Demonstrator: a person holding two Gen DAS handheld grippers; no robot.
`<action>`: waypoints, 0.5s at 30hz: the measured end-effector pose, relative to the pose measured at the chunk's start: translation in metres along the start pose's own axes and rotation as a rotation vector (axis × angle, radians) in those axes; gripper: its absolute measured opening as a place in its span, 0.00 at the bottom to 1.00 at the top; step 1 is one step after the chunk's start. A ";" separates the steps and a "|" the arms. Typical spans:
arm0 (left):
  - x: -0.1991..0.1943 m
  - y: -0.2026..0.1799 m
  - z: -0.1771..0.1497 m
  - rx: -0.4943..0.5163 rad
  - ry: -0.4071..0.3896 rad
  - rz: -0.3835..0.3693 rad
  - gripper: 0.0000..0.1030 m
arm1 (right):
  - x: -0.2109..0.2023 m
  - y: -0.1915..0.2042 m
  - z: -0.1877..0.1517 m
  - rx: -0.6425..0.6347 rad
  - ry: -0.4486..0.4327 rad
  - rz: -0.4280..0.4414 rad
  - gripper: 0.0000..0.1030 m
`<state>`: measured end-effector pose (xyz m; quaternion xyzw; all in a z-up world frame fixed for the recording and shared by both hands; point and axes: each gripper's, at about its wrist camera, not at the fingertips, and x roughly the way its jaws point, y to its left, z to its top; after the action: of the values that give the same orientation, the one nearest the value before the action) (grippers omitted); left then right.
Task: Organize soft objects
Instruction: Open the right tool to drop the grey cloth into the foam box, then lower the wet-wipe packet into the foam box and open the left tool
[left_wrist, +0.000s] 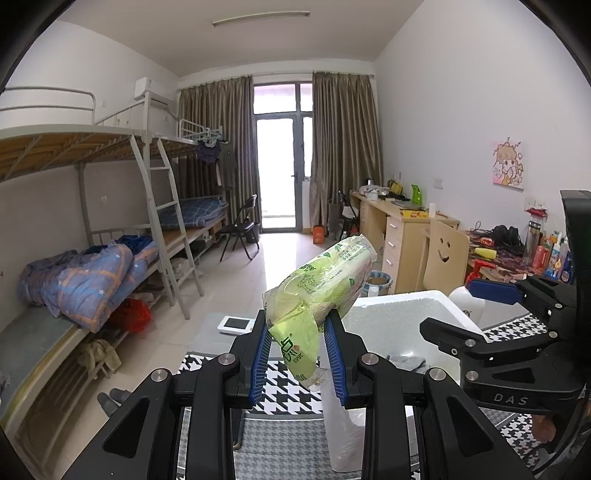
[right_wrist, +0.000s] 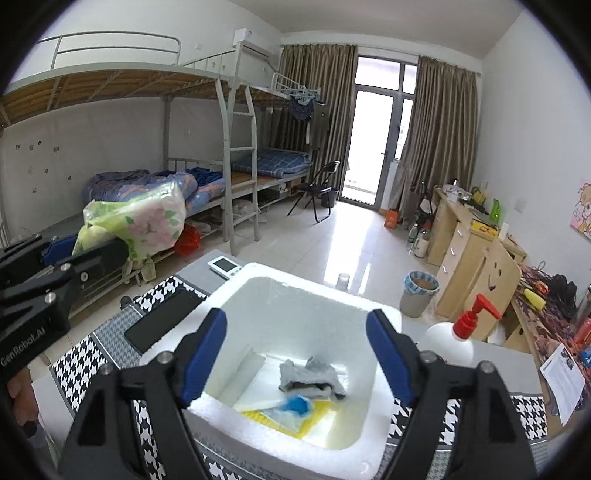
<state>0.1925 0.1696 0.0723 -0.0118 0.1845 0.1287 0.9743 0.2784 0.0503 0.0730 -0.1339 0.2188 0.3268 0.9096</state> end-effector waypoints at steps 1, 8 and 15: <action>0.000 -0.001 0.000 0.000 0.002 0.000 0.30 | -0.001 -0.001 -0.001 0.002 0.002 0.001 0.79; -0.001 -0.006 0.001 0.011 0.003 -0.009 0.30 | -0.011 -0.004 -0.003 0.004 -0.014 -0.002 0.79; -0.001 -0.007 0.001 0.014 0.005 -0.031 0.30 | -0.022 -0.015 -0.007 0.015 -0.024 -0.014 0.79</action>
<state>0.1942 0.1625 0.0732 -0.0080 0.1877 0.1121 0.9758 0.2706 0.0243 0.0792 -0.1247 0.2091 0.3205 0.9154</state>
